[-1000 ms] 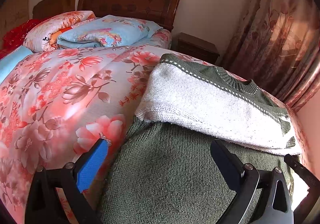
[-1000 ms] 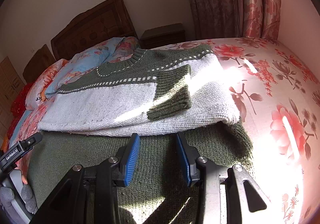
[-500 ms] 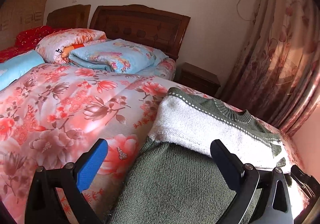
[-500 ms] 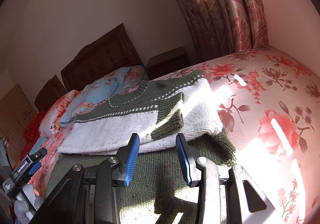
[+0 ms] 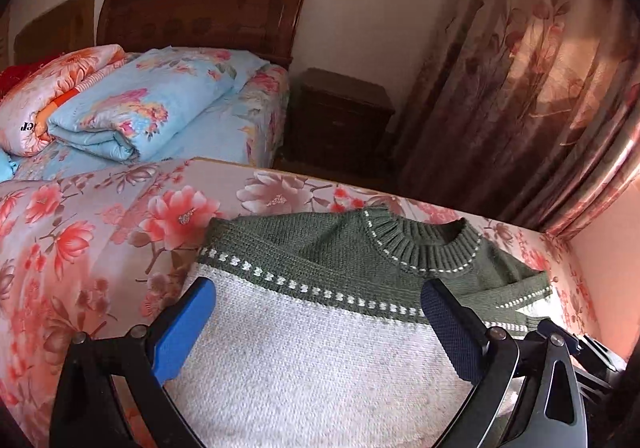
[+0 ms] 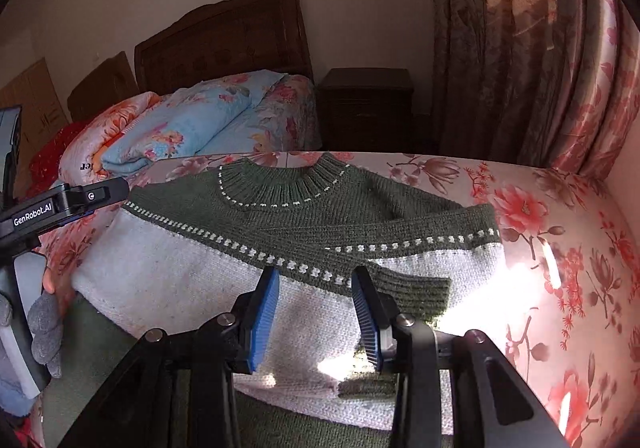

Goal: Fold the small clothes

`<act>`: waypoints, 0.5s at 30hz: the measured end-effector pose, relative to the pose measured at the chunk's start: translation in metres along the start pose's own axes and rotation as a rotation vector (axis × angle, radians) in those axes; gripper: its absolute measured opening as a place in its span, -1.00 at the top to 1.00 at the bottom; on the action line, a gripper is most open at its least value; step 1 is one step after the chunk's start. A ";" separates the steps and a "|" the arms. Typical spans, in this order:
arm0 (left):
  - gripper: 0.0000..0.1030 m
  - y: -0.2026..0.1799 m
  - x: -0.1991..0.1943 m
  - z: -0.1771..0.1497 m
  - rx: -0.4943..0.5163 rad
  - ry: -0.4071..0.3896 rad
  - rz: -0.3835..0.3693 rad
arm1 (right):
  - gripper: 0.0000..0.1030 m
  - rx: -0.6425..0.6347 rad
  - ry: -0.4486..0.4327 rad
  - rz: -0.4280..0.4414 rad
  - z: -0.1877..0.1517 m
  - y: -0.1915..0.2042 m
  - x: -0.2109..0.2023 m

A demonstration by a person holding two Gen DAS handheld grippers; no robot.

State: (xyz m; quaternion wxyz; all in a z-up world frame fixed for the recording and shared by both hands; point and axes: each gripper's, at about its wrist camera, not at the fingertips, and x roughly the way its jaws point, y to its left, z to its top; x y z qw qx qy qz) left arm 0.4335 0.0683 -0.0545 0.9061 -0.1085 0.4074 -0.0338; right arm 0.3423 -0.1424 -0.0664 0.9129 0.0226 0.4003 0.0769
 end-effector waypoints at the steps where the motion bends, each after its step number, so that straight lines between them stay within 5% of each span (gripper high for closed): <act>1: -1.00 0.004 0.011 -0.001 -0.008 0.025 0.013 | 0.26 -0.008 0.017 -0.009 0.001 -0.003 0.008; 3: -1.00 0.014 0.031 -0.008 -0.012 0.064 0.068 | 0.26 -0.016 0.072 -0.042 -0.004 -0.011 0.025; 5: -1.00 0.026 0.043 -0.020 -0.014 0.079 0.117 | 0.25 -0.033 -0.002 -0.006 -0.014 -0.017 0.024; 10: -1.00 0.038 0.026 -0.013 -0.080 0.059 0.047 | 0.26 0.024 0.015 0.032 -0.009 -0.022 0.018; 15: -1.00 0.010 0.005 0.012 -0.005 -0.005 -0.002 | 0.26 0.022 0.013 0.042 0.024 -0.022 0.019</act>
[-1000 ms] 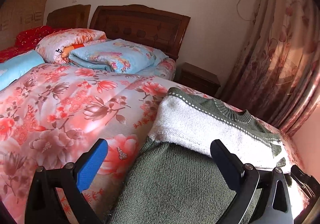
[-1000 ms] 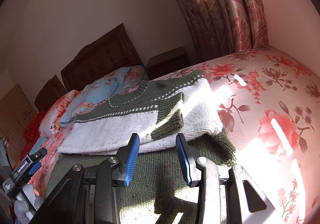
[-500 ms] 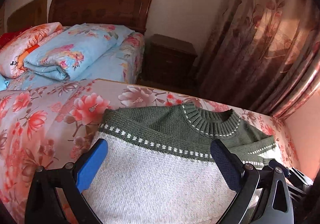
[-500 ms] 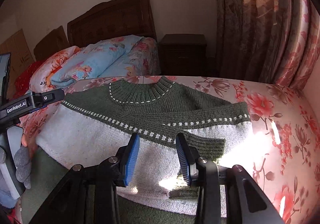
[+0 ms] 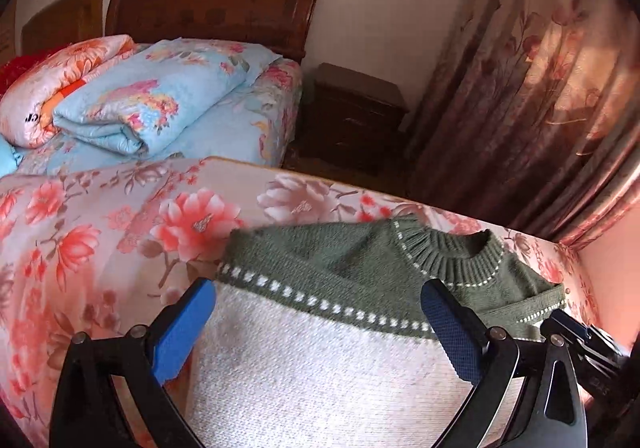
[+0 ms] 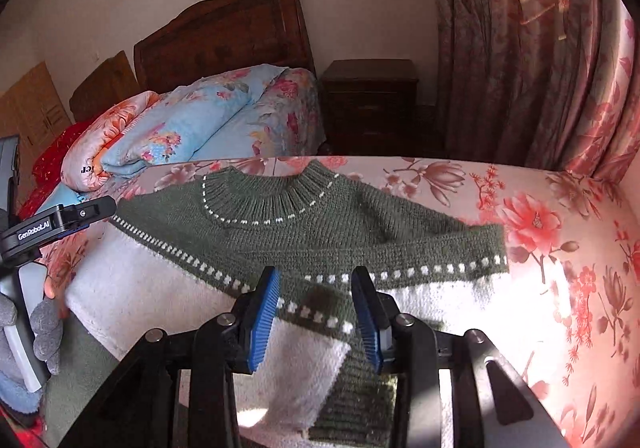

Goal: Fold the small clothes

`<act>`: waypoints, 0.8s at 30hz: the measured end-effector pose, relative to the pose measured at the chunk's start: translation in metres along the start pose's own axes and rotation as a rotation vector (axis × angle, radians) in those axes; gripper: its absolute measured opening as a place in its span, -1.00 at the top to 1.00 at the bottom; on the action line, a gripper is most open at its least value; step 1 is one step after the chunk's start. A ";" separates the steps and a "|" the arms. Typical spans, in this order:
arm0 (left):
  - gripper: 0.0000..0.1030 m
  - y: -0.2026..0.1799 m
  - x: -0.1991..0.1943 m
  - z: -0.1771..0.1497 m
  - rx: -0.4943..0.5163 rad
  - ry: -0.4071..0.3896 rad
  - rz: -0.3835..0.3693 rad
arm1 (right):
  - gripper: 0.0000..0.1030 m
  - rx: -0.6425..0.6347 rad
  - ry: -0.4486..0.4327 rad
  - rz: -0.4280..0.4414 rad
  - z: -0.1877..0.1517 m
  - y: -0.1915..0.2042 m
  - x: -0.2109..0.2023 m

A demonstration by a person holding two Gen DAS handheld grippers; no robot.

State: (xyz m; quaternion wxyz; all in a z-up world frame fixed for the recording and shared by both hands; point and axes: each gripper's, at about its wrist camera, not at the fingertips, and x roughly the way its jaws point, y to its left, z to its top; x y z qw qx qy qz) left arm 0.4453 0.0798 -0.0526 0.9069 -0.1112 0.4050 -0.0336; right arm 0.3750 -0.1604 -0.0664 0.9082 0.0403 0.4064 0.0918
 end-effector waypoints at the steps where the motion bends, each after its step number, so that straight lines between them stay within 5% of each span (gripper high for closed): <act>1: -1.00 -0.006 0.002 0.003 0.019 0.010 -0.013 | 0.26 -0.011 0.006 -0.008 0.006 0.001 0.005; 5: -1.00 -0.014 0.048 -0.005 0.079 0.153 0.074 | 0.25 0.006 0.143 -0.062 0.012 -0.006 0.044; 7: -1.00 -0.023 0.053 -0.015 0.197 0.127 0.188 | 0.25 0.000 0.117 -0.068 0.010 -0.007 0.041; 15: -1.00 -0.008 -0.058 -0.056 0.090 -0.116 0.042 | 0.25 -0.046 -0.017 -0.051 -0.014 0.030 -0.020; 18: -1.00 -0.007 -0.062 -0.084 0.099 -0.073 0.007 | 0.25 -0.036 0.025 -0.039 -0.032 0.042 -0.023; 20: -1.00 -0.011 -0.047 -0.096 0.127 0.021 0.047 | 0.25 -0.026 0.058 -0.046 -0.043 0.045 -0.019; 24: -1.00 -0.022 -0.041 -0.109 0.213 0.031 0.115 | 0.25 -0.044 0.079 -0.092 -0.056 0.051 -0.015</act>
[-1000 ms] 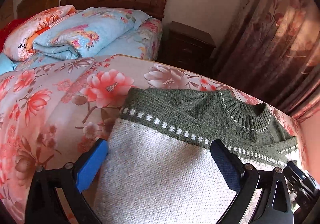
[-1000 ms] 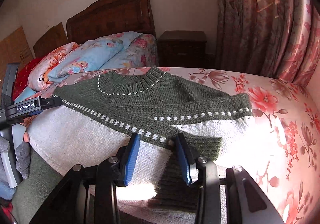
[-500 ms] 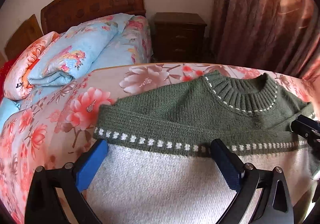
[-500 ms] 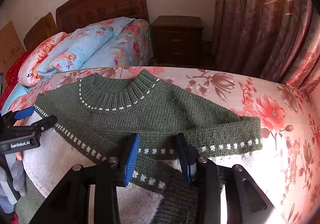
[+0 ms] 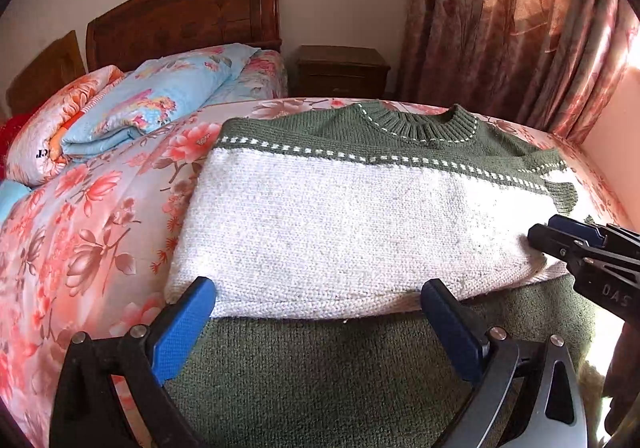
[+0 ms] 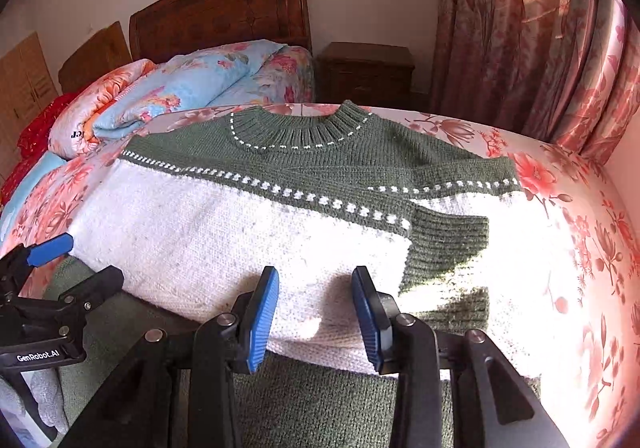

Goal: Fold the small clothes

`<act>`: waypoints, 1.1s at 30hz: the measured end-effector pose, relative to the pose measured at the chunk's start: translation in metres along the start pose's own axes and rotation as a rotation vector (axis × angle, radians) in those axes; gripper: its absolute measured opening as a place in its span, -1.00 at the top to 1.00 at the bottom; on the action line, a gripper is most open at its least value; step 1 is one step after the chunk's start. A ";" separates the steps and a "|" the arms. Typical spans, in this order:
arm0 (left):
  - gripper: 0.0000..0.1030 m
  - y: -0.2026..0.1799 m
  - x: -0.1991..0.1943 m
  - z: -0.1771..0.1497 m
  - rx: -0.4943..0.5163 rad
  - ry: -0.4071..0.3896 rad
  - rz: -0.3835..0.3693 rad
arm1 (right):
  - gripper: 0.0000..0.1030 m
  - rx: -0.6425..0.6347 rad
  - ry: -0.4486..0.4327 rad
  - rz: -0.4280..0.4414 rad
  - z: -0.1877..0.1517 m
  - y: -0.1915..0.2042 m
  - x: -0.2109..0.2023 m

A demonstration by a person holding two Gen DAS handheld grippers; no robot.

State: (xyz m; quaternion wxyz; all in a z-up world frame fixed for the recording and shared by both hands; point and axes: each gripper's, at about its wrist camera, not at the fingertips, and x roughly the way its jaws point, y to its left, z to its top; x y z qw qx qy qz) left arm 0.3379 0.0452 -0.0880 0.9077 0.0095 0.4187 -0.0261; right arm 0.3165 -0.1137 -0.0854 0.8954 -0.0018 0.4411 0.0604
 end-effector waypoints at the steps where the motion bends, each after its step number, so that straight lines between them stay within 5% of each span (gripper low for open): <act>1: -1.00 0.001 -0.004 0.001 -0.007 -0.006 0.004 | 0.25 0.004 0.007 -0.010 -0.001 0.000 -0.005; 6: -1.00 0.007 -0.041 -0.013 -0.092 -0.034 -0.078 | 0.25 0.027 -0.031 0.033 -0.018 -0.001 -0.043; 10: -1.00 -0.007 -0.032 -0.034 -0.023 0.033 -0.047 | 0.25 0.028 0.088 0.003 -0.047 -0.008 -0.026; 15: -1.00 0.004 -0.029 -0.049 -0.057 0.100 0.002 | 0.24 -0.028 0.063 -0.029 -0.077 -0.010 -0.048; 19: -1.00 0.008 -0.067 -0.067 -0.100 0.060 -0.093 | 0.24 0.017 0.018 0.010 -0.093 -0.012 -0.084; 22: -1.00 -0.014 -0.071 -0.078 -0.027 0.051 -0.057 | 0.24 -0.014 0.020 0.046 -0.101 0.005 -0.084; 24: -1.00 -0.024 -0.053 -0.086 0.049 0.129 0.013 | 0.21 -0.063 0.081 0.052 -0.110 0.022 -0.067; 27: -1.00 -0.009 -0.060 -0.093 0.022 0.143 -0.005 | 0.20 -0.216 0.033 -0.006 -0.129 0.036 -0.077; 33: -1.00 0.015 -0.087 -0.126 0.056 0.127 -0.029 | 0.16 -0.217 0.077 0.092 -0.166 0.000 -0.108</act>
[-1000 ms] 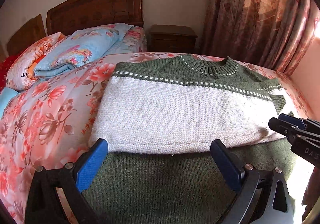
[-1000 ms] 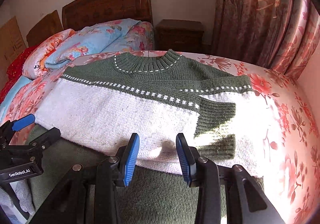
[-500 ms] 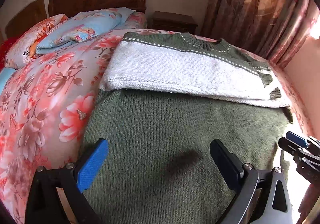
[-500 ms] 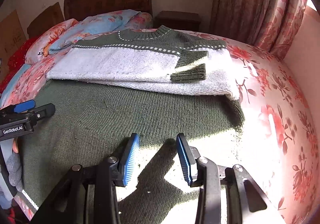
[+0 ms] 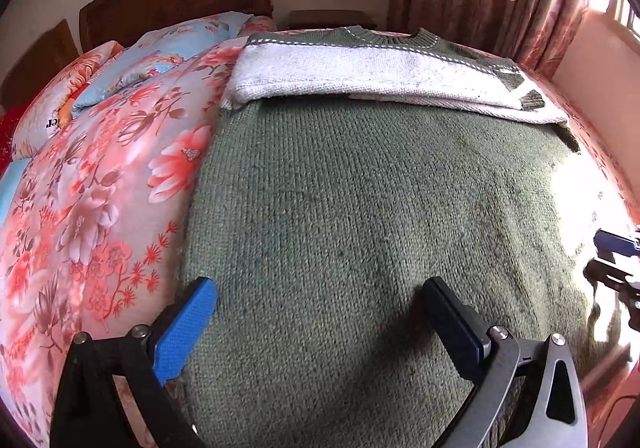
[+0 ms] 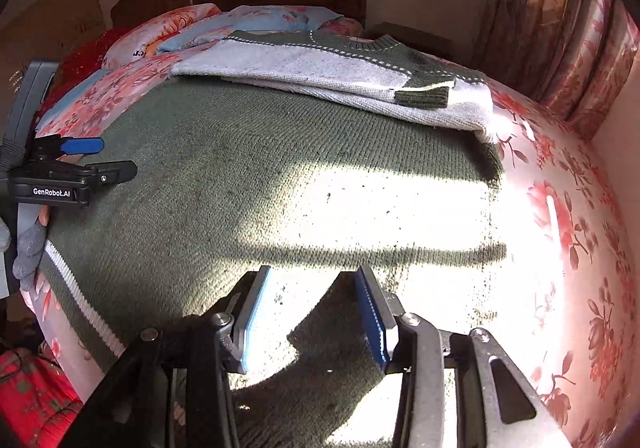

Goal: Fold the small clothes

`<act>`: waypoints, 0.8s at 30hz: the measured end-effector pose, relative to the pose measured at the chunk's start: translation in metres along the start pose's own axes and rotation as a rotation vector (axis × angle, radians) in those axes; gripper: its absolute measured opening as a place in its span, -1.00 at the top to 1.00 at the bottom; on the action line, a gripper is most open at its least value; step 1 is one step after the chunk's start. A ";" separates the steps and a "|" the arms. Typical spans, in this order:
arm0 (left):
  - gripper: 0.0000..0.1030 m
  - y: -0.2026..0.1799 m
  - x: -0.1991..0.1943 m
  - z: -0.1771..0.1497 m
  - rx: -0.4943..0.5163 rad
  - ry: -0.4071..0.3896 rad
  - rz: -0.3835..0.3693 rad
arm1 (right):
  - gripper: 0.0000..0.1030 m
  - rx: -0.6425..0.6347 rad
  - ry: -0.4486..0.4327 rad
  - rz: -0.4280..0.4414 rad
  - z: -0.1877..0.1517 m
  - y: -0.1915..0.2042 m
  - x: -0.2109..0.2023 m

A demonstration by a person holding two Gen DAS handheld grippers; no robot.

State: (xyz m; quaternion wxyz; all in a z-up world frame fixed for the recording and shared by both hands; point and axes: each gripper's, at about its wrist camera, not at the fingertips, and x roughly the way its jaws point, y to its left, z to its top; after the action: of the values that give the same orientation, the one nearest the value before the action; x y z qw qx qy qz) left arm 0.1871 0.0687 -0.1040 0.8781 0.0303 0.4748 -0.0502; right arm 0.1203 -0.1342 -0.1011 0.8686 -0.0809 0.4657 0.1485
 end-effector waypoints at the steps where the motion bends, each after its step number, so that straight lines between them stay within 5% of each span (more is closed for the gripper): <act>1: -1.00 0.002 -0.002 -0.004 0.011 -0.001 -0.002 | 0.15 -0.010 0.009 0.001 -0.006 -0.001 -0.004; 5: -1.00 0.002 -0.013 0.003 -0.014 0.003 -0.023 | 0.14 -0.015 0.054 -0.030 -0.003 0.003 -0.010; 10: -1.00 -0.023 -0.024 0.053 -0.012 -0.098 -0.029 | 0.14 0.025 -0.065 0.000 0.047 0.017 0.004; 15: -1.00 -0.036 0.034 0.092 0.002 0.005 0.012 | 0.14 0.102 -0.004 0.008 0.098 0.018 0.055; 17: -1.00 -0.038 0.052 0.083 0.036 0.055 0.000 | 0.14 0.041 0.000 -0.026 0.097 0.027 0.059; 18: -1.00 -0.035 0.048 0.076 0.041 0.013 -0.018 | 0.14 -0.008 0.004 -0.037 0.093 0.031 0.057; 24: -1.00 -0.009 0.023 0.033 0.101 0.014 -0.064 | 0.13 -0.063 0.025 0.036 0.048 0.018 0.028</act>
State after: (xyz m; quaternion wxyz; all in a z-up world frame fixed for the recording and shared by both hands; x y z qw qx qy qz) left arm 0.2259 0.0556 -0.1048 0.8700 0.0598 0.4786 -0.1020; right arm 0.1668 -0.0989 -0.0978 0.8569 -0.1016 0.4733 0.1774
